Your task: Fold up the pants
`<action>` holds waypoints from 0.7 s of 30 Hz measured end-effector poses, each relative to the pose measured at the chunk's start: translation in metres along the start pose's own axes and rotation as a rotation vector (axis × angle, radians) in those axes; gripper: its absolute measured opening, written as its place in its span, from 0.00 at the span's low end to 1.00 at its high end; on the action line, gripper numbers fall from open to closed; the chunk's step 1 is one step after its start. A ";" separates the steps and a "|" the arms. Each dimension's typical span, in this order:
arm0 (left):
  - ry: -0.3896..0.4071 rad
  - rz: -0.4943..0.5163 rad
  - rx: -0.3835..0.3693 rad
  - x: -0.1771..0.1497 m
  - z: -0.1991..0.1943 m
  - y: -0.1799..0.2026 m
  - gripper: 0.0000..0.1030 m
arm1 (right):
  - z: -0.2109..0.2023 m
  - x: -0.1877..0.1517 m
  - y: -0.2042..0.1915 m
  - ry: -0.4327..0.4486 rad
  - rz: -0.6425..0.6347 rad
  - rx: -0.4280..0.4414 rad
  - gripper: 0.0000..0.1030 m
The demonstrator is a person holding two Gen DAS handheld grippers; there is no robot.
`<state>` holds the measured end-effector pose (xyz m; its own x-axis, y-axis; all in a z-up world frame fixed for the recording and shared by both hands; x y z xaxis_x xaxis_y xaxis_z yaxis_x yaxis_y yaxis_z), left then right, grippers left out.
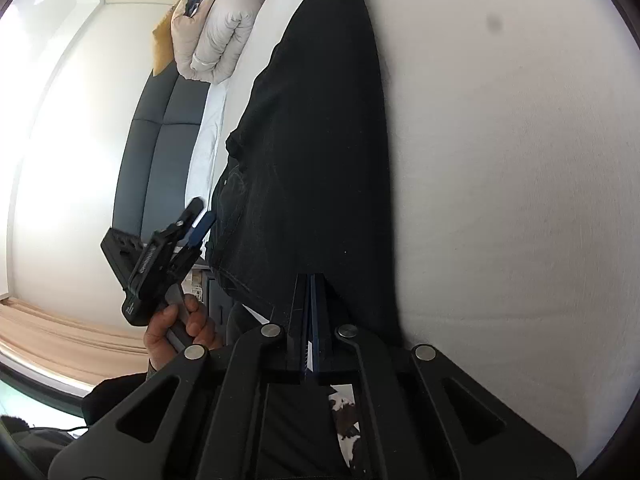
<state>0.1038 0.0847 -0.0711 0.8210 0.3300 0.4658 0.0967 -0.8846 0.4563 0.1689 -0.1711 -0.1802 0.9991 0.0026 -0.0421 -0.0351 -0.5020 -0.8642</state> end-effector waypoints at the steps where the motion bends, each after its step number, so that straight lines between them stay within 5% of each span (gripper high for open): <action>1: 0.054 -0.074 -0.015 -0.002 -0.018 -0.020 0.84 | 0.001 -0.001 -0.003 0.004 -0.012 -0.013 0.00; 7: 0.260 -0.439 -0.076 -0.021 -0.084 -0.134 0.90 | 0.001 -0.009 -0.016 0.052 -0.067 -0.065 0.03; 12: 0.239 -0.602 -0.216 -0.037 -0.067 -0.179 0.90 | 0.000 -0.010 -0.017 0.068 -0.047 -0.052 0.06; 14: 0.219 -0.635 -0.264 -0.040 -0.055 -0.186 0.90 | 0.000 -0.009 -0.021 0.068 -0.059 -0.045 0.16; 18: 0.195 -0.681 -0.359 -0.039 -0.033 -0.192 0.87 | -0.002 -0.009 -0.035 0.077 -0.095 0.017 0.60; 21: 0.195 -0.686 -0.417 -0.038 -0.026 -0.191 0.87 | 0.001 -0.007 -0.045 0.076 -0.119 -0.013 0.64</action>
<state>0.0400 0.2496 -0.1563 0.5392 0.8376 0.0873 0.2927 -0.2835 0.9132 0.1639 -0.1477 -0.1411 0.9951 -0.0024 0.0987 0.0835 -0.5135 -0.8540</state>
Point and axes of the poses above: each gripper's, at about its wrist camera, not at the fingertips, and z roughly the way its jaws point, y to its right, x to its top, the point moved 3 cm from there along z, roughly the way its jaws point, and after that the axes turned 15 degrees about -y, right-handed, at the moved point
